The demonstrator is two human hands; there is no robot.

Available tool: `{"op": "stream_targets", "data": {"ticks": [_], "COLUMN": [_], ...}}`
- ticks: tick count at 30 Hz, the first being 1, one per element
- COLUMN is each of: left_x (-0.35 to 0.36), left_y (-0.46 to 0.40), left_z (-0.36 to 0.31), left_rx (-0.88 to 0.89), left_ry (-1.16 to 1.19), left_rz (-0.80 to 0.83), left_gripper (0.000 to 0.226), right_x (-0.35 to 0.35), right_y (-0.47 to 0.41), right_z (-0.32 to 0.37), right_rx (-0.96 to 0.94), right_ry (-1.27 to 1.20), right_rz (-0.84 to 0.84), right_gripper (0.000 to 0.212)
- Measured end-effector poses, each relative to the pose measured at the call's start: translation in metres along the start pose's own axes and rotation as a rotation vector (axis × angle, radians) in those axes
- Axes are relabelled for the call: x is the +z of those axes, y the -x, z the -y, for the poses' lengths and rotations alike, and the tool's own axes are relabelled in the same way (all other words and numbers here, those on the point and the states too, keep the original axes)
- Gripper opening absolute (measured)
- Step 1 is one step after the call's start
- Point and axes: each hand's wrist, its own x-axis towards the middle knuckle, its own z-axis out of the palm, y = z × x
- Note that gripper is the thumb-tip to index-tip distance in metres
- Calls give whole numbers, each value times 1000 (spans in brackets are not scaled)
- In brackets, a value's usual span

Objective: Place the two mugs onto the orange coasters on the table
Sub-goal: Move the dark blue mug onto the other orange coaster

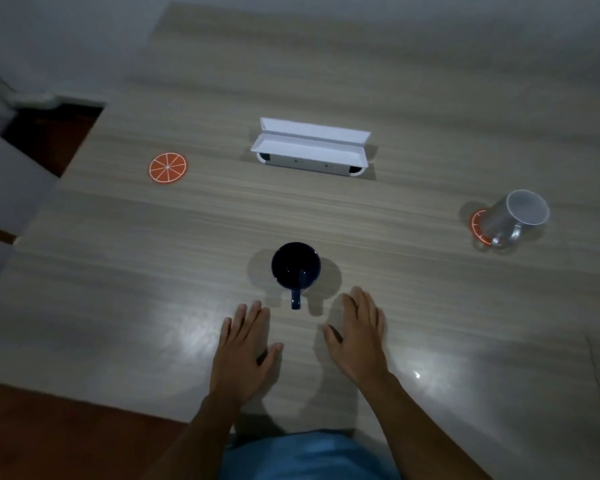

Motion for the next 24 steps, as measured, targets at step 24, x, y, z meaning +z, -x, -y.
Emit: {"op": "stream_targets", "data": {"ticks": [24], "left_x": [-73], "left_y": [-108], "left_z": [-14], "left_rx": [83], "left_ry": [620], "left_rz": [72], "left_gripper": [104], "right_x": [35], "right_y": [1], "right_z": [-1], "right_rx": [57], "right_ry": [247], "right_rz": [-109], "right_gripper": [83]}}
